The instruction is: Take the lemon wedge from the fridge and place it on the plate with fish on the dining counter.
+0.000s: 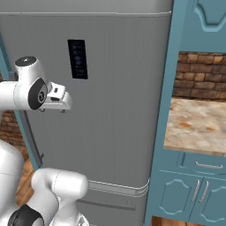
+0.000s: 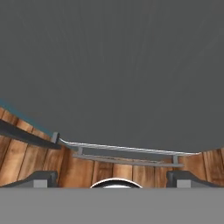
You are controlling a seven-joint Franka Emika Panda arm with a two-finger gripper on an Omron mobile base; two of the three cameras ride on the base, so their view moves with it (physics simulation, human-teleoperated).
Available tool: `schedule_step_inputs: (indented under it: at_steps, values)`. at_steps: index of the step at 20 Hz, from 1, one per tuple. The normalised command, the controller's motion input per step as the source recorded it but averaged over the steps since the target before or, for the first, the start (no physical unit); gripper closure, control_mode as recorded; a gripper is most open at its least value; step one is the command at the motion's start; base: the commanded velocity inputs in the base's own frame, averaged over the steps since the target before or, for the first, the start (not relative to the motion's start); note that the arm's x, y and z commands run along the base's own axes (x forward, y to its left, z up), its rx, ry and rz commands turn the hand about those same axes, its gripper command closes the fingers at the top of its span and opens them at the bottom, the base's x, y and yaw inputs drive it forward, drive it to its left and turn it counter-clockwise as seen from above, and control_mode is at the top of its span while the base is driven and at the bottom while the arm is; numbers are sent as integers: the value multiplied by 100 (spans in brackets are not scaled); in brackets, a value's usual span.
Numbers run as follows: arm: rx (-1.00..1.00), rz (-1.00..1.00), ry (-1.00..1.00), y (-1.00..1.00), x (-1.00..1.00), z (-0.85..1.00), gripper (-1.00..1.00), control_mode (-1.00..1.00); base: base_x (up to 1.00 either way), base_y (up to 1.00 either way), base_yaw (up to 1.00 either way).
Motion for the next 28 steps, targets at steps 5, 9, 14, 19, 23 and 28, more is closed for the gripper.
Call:
schedule_step_inputs:
  at_steps: [5, 9, 14, 19, 23, 28]
  values:
    - [0, 0, 0, 0, 0, 0, -100, -100, 0, 0, 0]
    - [0, 0, 0, 6, -1, 0, -100, -100, 0, 0, 0]
    - [0, 0, 1, 15, -19, -1, -100, 100, -23, 18, 0]
    - [0, 0, 0, 0, 0, 0, -100, 100, -58, 52, 0]
    - [0, 0, 0, 0, 0, 0, -100, 100, -65, 36, 0]
    - [0, 0, 0, 0, 0, 0, -100, 100, -90, 8, -8]
